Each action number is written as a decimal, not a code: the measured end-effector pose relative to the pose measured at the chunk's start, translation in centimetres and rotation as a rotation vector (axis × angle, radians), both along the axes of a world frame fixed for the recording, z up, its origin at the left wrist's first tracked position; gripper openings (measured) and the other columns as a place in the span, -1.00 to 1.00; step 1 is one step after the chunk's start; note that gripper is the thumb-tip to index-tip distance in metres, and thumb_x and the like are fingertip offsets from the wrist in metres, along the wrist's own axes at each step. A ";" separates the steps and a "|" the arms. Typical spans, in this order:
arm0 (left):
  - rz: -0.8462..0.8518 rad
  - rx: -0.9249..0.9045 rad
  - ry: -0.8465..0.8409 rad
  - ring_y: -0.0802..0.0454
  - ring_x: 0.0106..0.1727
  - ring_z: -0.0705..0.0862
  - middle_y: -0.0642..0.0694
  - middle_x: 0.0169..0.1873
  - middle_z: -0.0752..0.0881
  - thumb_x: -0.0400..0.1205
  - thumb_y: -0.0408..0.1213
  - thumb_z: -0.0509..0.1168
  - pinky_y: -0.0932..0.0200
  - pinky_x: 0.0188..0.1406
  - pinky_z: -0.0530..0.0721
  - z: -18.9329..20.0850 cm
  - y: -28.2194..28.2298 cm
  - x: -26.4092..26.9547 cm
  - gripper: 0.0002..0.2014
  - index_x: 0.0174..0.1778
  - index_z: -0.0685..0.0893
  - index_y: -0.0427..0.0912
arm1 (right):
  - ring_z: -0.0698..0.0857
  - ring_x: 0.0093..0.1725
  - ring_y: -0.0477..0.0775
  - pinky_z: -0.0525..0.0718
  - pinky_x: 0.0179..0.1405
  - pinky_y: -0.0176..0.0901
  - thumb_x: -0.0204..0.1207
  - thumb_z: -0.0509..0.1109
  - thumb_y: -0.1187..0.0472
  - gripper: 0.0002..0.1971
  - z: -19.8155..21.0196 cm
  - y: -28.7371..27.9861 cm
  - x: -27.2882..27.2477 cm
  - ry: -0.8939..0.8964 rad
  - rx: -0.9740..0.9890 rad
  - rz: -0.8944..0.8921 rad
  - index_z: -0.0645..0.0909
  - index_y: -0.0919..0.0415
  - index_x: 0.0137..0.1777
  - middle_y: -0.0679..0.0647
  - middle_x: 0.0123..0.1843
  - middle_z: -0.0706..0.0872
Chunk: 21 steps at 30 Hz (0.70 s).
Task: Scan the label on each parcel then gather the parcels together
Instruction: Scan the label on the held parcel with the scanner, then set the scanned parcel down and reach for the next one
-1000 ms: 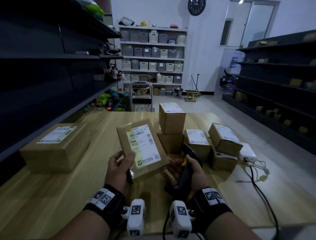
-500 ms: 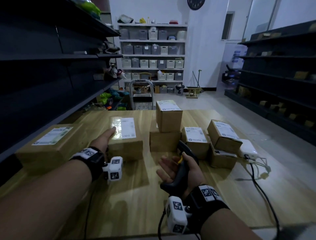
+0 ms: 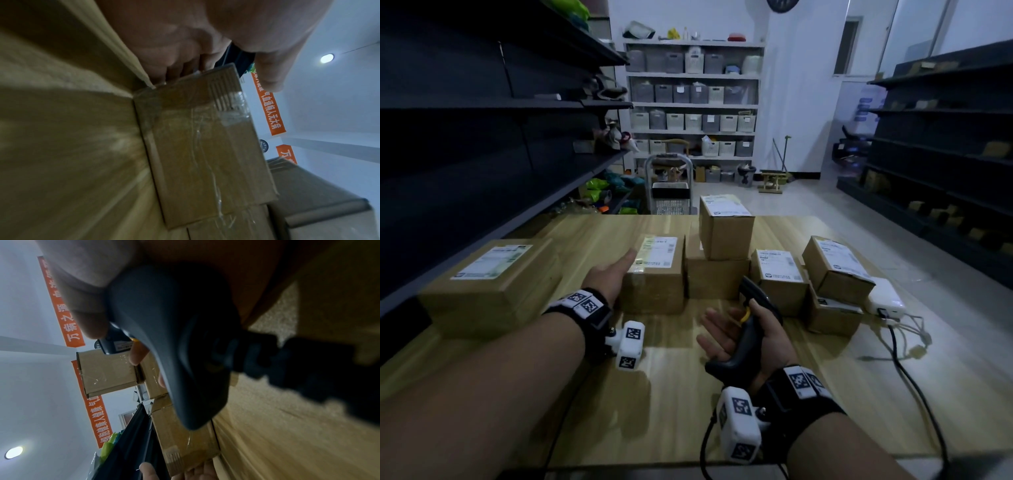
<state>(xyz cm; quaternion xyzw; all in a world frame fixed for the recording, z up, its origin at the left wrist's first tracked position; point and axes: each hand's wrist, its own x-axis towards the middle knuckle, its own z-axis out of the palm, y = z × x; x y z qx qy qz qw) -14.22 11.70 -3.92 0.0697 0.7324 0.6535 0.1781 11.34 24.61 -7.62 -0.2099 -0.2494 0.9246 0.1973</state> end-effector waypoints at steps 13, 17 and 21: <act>0.098 -0.202 0.495 -0.15 0.53 0.72 -0.14 0.50 0.76 0.67 -0.03 0.61 -0.12 0.53 0.66 3.7 -8.3 0.8 -0.46 0.54 0.70 -0.12 | 0.77 0.34 0.35 0.71 0.37 0.39 0.65 0.48 -0.13 -0.62 -0.1 -0.8 0.3 -0.037 -0.013 -0.118 0.70 0.24 -0.02 0.29 0.11 0.87; 0.143 -0.561 0.599 -0.28 0.49 0.72 -0.20 0.53 0.72 0.64 0.10 0.57 -0.12 0.43 0.69 5.9 -12.1 -2.0 -0.35 0.61 0.66 -0.10 | 0.78 0.31 0.32 0.71 0.29 0.31 0.69 0.43 -0.16 -0.62 -0.2 -1.2 0.2 -0.076 0.008 -0.177 0.68 0.20 -0.01 0.24 0.11 0.85; 0.016 -0.990 0.599 -0.23 0.38 0.78 -0.17 0.51 0.74 0.45 0.40 0.42 -0.06 0.36 0.75 4.6 -15.3 -6.0 -0.15 0.54 0.73 -0.14 | 0.75 0.23 0.27 0.67 0.14 0.22 0.74 0.36 -0.17 -0.62 0.2 -1.8 0.2 -0.125 0.018 -0.214 0.65 0.17 -0.02 0.21 0.08 0.80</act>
